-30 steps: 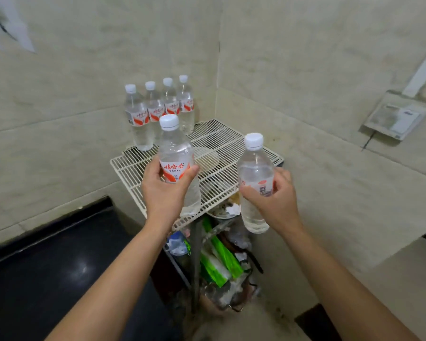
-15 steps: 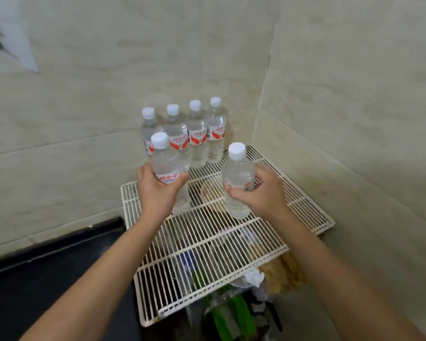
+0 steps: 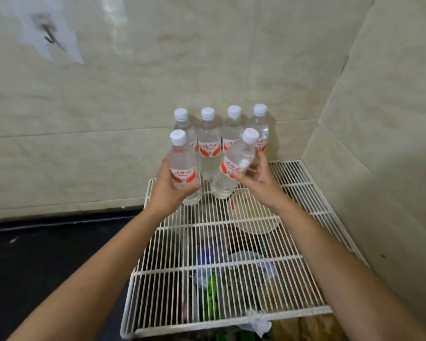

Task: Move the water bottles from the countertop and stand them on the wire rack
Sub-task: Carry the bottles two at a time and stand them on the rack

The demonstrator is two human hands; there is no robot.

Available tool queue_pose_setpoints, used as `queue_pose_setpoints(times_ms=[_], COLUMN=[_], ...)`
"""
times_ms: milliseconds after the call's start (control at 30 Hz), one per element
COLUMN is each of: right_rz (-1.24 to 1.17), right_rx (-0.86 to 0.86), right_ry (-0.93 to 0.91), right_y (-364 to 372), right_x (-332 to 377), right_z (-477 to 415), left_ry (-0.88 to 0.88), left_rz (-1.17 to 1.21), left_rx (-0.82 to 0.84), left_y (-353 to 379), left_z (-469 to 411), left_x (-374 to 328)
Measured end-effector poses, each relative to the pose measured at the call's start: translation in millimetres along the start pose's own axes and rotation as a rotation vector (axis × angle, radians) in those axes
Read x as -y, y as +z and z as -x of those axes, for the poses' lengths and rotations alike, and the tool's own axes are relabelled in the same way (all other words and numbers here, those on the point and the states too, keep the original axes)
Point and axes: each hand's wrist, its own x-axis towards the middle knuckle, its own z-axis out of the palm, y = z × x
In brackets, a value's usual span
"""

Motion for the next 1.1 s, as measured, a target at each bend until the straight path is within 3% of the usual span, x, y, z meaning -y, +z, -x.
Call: queue_pose_setpoints(times_ms=[100, 233, 733, 1000, 1100], right_rz=[0.051, 0.178, 0.386, 0.577, 0.667], right_rx=[0.074, 0.122, -0.028, -0.004, -0.103], right_ry=[0.009, 0.004, 0.019, 0.007, -0.049], right_y=[5, 16, 53, 48, 46], right_x=[-4, -11, -33, -23, -16], right_z=[1, -3, -25, -17, -2], left_ry=[-0.041, -0.091, -0.078, 0.010, 0.110], left_rz=[-0.061, -0.083, -0.148, -0.355, -0.460], left_rx=[0.105, 0.094, 0.037, 0.051, -0.038], left_y=[5, 11, 25, 15, -5], left_z=[5, 7, -11, -9, 4], left_x=[19, 33, 44, 34, 23])
